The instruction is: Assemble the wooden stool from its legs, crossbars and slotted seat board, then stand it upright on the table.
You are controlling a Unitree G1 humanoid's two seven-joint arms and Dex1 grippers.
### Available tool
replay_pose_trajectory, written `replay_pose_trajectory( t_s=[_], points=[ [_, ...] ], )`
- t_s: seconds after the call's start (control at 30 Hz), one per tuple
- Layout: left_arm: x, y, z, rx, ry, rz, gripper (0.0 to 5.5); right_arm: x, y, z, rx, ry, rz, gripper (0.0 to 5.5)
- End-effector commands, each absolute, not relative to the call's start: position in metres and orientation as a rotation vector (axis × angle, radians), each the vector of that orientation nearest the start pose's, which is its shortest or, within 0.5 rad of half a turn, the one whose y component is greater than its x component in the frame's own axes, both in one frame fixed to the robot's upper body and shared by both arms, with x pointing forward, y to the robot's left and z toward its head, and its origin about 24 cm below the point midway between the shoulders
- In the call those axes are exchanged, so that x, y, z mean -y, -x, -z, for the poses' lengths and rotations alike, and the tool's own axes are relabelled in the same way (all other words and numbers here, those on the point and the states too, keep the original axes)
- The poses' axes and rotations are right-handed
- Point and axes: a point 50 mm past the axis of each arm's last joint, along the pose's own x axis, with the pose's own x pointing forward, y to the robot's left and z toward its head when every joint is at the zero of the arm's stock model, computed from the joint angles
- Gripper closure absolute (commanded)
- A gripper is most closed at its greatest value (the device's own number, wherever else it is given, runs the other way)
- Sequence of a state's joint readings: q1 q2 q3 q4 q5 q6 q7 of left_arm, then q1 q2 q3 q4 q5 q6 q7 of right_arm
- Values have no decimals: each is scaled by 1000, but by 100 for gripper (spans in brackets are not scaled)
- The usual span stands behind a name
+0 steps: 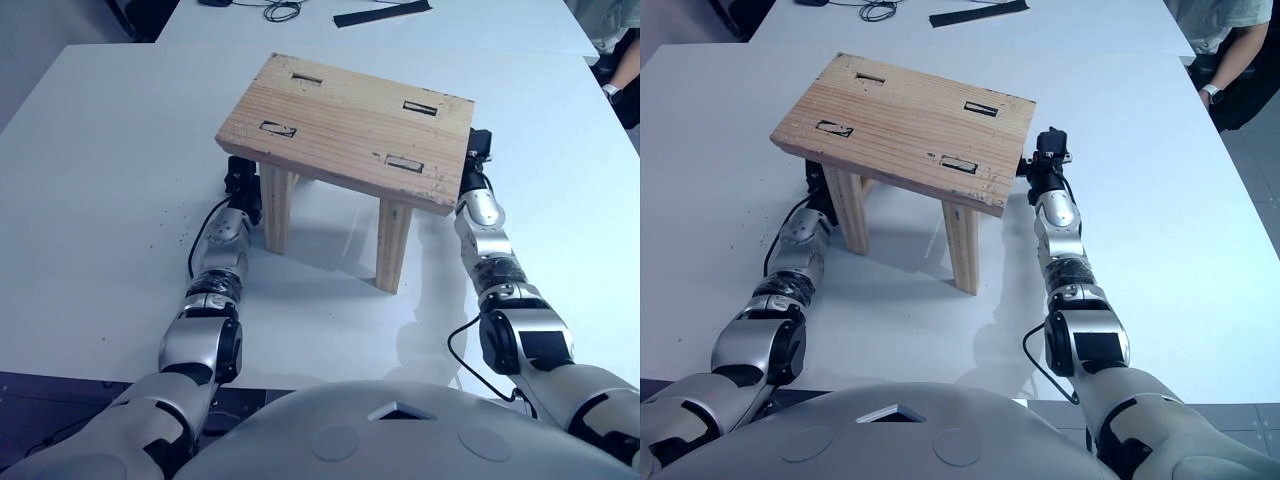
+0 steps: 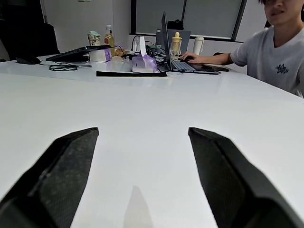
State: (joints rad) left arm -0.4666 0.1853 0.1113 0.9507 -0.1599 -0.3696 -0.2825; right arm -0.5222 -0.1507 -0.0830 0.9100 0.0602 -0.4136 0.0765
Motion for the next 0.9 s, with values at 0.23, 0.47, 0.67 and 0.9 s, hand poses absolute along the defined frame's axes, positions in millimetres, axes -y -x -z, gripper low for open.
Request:
replay_pose_trajectory(
  t_s=[0.23,0.47,0.67,0.9],
  points=[
    [-189,-331,-22,6,64,119,80,169,-329,-20,52,102,-29,198],
    [-192,-334,-27,26,68,79,80,159,-318,-13,59,81,-42,198],
    [-204,-340,-33,15,41,54,80,153,-307,-4,38,82,-39,198],
    [-213,-347,-47,65,44,49,80,142,-300,-5,55,61,-27,198]
  ],
)
